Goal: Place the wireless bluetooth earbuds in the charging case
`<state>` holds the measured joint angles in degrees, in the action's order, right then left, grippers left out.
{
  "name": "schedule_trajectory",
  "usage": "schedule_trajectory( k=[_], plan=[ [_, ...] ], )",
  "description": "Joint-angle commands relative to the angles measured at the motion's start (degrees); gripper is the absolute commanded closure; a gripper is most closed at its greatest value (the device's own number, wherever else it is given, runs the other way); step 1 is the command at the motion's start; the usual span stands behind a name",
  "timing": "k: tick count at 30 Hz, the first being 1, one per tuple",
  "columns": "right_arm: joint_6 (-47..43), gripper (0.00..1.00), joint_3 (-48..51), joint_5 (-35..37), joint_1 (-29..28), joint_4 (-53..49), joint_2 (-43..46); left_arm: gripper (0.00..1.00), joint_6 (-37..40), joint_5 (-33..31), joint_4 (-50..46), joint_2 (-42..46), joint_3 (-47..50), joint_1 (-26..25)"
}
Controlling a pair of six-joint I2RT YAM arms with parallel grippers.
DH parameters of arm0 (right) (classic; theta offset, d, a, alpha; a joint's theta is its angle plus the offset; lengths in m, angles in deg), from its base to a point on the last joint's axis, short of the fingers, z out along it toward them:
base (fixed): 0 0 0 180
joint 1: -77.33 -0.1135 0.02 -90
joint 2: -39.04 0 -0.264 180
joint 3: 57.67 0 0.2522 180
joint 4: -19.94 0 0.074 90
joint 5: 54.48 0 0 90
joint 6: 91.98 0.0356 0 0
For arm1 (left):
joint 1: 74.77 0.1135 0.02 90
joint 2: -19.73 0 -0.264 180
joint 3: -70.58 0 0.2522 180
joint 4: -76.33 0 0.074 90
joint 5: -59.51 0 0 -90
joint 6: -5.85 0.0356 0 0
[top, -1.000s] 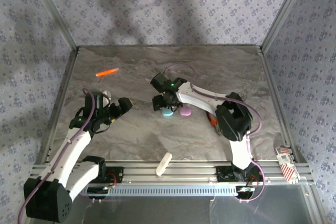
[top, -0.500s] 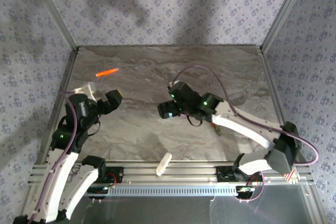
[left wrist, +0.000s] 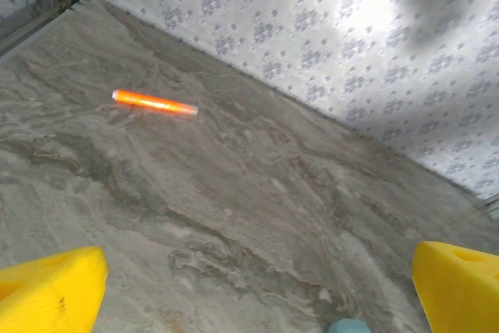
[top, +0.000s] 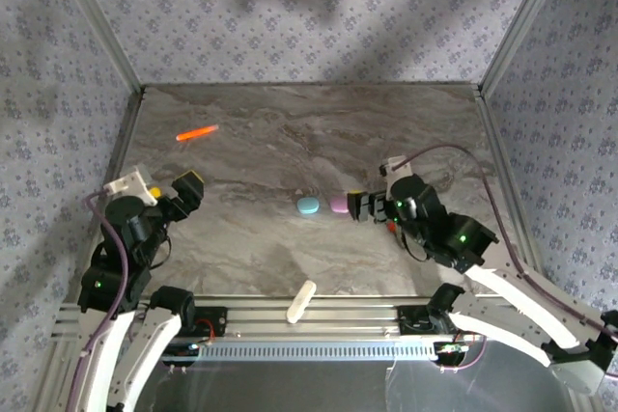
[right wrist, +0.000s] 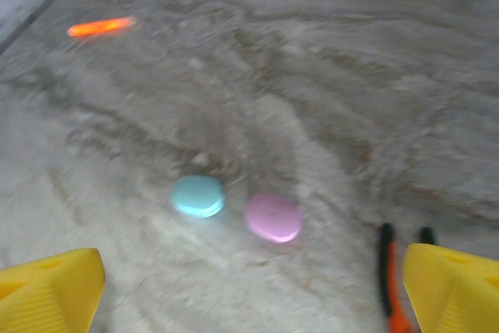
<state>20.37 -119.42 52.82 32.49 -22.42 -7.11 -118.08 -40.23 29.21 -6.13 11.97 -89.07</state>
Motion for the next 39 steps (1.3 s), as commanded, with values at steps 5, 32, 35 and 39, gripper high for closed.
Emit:
schedule_trajectory(
  k=[5,32,35,39],
  plan=[
    [-3.87,0.0,4.22,-11.36,23.33,5.7,-0.87,0.0,4.02,-4.57,6.65,-16.29,3.0,0.84],
    [-10.37,0.0,30.14,-4.2,50.24,61.44,-21.78,0.0,22.5,-2.93,53.16,-48.22,18.38,16.77],
    [-13.23,0.0,28.9,-4.01,48.55,64.73,-26.78,0.0,22.78,-1.85,58.52,-51.29,17.94,17.09],
    [-17.96,0.0,28.6,-1.92,46.26,68.82,-28.94,0.0,23.8,-1.39,62.68,-54.39,16.68,17.37]
  ],
)
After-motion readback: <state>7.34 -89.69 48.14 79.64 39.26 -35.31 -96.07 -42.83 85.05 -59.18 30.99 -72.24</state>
